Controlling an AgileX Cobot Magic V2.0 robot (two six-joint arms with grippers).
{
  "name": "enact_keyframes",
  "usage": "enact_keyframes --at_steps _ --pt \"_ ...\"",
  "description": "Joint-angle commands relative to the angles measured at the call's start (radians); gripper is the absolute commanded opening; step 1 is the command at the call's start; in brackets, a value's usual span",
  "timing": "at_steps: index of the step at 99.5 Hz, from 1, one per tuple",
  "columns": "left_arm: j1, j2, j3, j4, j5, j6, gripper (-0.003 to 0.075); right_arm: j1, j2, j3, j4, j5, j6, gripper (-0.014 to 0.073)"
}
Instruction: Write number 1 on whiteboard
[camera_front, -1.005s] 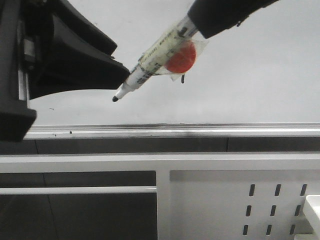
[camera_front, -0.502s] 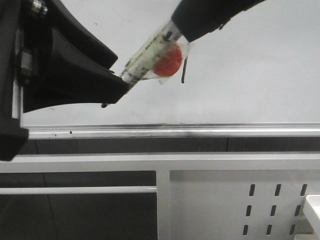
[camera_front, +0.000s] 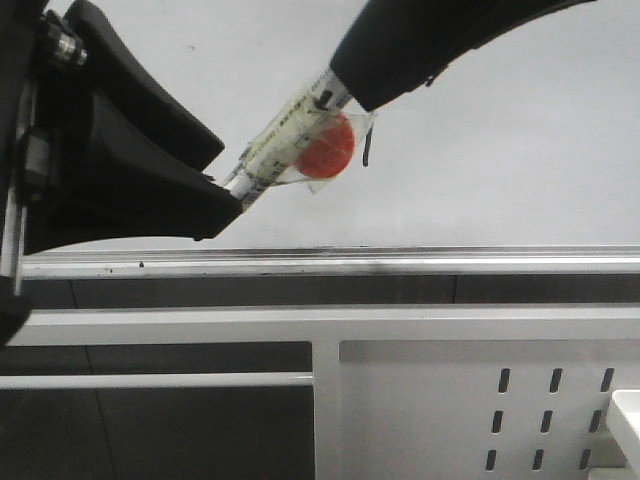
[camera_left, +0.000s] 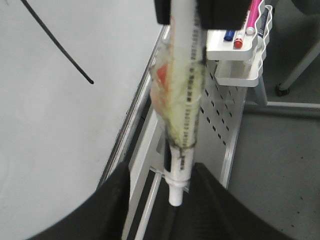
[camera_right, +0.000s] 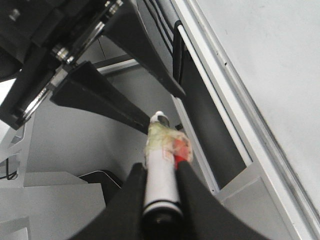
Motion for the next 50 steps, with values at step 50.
enact_keyframes --at_steps 50 --pt "-0.008 -0.013 -0.03 -0.007 -0.083 -0.01 0.0264 0.058 -0.016 -0.038 0.081 -0.059 -0.009 -0.0071"
